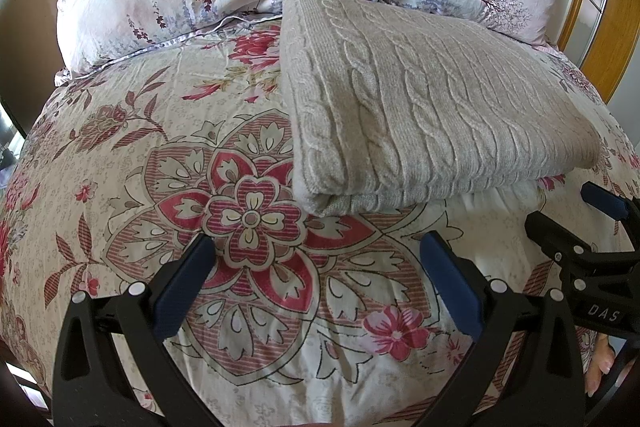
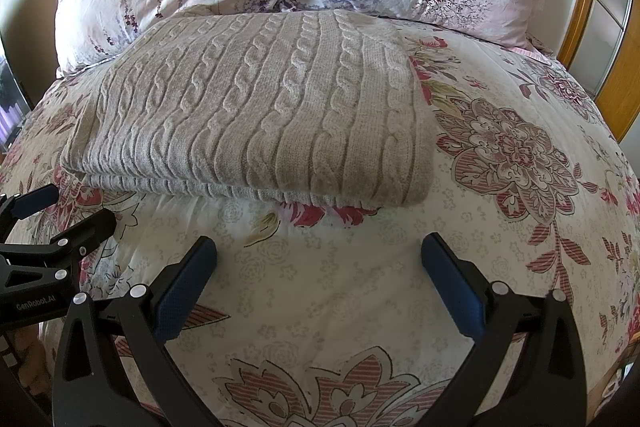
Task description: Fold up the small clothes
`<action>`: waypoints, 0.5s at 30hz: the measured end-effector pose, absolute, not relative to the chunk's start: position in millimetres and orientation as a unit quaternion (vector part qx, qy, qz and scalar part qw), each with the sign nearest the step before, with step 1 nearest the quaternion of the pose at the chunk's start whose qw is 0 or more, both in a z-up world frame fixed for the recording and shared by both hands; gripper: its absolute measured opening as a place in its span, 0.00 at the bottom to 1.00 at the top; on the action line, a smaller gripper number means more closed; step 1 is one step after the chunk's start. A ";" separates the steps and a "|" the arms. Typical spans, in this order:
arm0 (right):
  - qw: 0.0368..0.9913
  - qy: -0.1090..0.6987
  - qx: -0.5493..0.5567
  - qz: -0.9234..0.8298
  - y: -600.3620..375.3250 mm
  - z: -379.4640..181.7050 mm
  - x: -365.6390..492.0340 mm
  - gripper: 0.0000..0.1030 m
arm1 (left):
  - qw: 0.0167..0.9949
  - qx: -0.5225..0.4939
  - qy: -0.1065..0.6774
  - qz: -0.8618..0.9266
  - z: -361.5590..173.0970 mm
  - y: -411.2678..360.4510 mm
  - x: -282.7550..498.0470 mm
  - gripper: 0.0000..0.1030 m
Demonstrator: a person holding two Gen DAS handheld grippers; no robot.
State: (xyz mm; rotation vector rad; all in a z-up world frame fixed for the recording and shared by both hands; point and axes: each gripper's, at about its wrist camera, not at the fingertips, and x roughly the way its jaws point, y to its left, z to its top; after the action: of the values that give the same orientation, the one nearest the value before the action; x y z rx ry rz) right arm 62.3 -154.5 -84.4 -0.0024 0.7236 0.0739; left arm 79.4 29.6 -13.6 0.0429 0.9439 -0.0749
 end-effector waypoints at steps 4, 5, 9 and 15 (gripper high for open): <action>0.935 0.354 -0.001 0.036 -154.4 -84.4 62.3 0.99 | 0.889 0.020 0.456 -0.036 -13.7 29.6 79.8 0.98; 0.935 0.354 -0.001 0.036 -154.3 -84.4 62.3 0.99 | 0.889 0.020 0.457 -0.035 -13.8 29.6 80.0 0.98; 0.935 0.354 -0.001 0.036 -154.3 -84.4 62.3 0.99 | 0.889 0.020 0.457 -0.036 -14.7 30.2 81.2 0.98; 0.935 0.354 -0.001 0.035 -154.2 -84.3 62.3 0.99 | 0.889 0.020 0.457 -0.036 -14.0 29.9 80.2 0.98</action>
State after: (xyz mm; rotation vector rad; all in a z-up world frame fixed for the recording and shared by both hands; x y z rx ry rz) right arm 62.3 -154.2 -84.3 -0.0015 0.7233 0.0725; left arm 80.2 29.9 -14.0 0.0419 0.9495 -0.0756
